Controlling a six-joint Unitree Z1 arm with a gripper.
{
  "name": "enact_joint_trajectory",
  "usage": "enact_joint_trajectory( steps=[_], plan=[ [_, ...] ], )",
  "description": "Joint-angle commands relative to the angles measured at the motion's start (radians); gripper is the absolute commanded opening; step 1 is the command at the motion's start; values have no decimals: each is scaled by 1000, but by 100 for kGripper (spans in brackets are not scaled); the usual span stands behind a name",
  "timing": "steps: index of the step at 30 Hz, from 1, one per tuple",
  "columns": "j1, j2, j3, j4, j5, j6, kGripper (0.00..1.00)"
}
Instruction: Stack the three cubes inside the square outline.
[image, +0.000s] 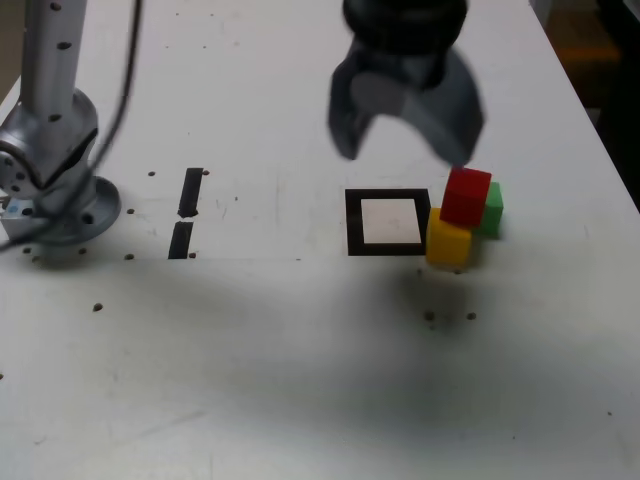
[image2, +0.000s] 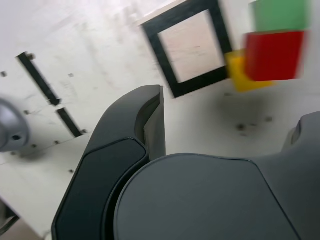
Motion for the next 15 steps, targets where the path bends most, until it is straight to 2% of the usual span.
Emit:
enact_joint_trajectory(
  steps=[1, 10, 15],
  plan=[
    [6, 25, -221, 5, -2, 6, 97],
    [23, 109, -217, 4, -36, 23, 96],
    [31, 131, -147, 5, -44, 25, 95]
  ],
)
